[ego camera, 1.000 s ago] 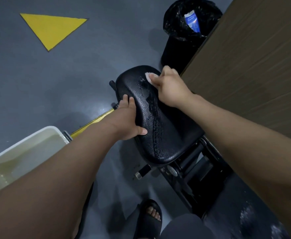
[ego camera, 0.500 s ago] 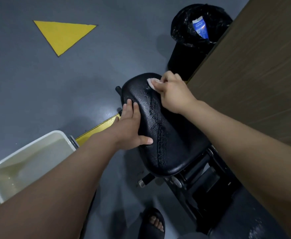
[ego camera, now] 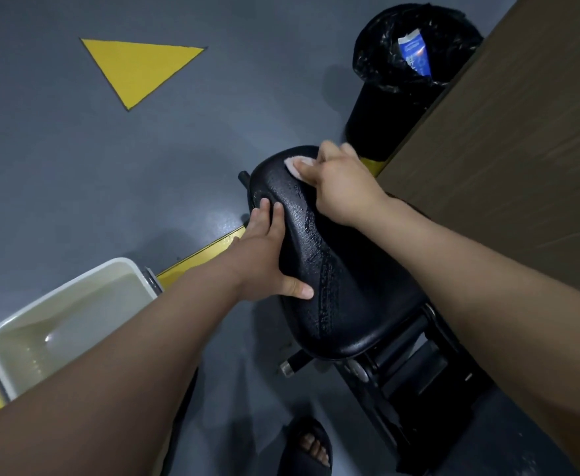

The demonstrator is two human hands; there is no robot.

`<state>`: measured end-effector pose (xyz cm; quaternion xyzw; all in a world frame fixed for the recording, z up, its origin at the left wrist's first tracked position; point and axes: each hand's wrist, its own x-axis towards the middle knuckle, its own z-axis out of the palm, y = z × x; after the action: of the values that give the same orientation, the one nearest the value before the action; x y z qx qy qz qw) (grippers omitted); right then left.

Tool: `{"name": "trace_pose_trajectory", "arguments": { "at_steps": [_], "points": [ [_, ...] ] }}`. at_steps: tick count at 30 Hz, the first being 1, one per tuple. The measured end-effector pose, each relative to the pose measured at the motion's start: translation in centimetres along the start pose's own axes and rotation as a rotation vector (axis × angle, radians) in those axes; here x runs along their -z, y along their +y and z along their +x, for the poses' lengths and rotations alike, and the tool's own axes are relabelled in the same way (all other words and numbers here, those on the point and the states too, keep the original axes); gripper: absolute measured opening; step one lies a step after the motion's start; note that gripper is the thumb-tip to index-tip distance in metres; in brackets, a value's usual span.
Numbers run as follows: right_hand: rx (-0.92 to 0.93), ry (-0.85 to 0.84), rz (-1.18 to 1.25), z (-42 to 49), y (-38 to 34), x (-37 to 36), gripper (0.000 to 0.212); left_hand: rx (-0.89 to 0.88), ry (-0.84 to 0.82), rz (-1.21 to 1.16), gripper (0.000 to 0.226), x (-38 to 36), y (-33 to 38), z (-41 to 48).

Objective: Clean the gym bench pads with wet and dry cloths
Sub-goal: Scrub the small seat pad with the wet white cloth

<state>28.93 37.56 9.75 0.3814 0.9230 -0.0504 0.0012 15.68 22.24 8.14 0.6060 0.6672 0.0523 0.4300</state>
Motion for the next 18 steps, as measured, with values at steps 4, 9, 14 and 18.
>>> {"name": "trace_pose_trajectory", "arguments": {
  "at_steps": [4, 9, 14, 18],
  "points": [
    [0.267, 0.002, 0.081, -5.4, 0.5, 0.3, 0.059, 0.003, -0.016, 0.009, 0.149, 0.1, 0.1, 0.0],
    [0.135, 0.033, 0.059, -0.6, 1.6, 0.4, 0.053, -0.001, -0.004, -0.014, 0.149, 0.0, 0.1, 0.1],
    [-0.038, -0.055, 0.162, 5.7, 1.4, -0.8, 0.064, 0.004, 0.005, -0.024, 0.149, -0.1, 0.1, 0.0],
    [-0.062, -0.099, 0.29, 4.5, 3.5, 0.2, 0.052, 0.004, 0.012, -0.037, 0.149, 0.0, 0.1, -0.2]
  ]
}}
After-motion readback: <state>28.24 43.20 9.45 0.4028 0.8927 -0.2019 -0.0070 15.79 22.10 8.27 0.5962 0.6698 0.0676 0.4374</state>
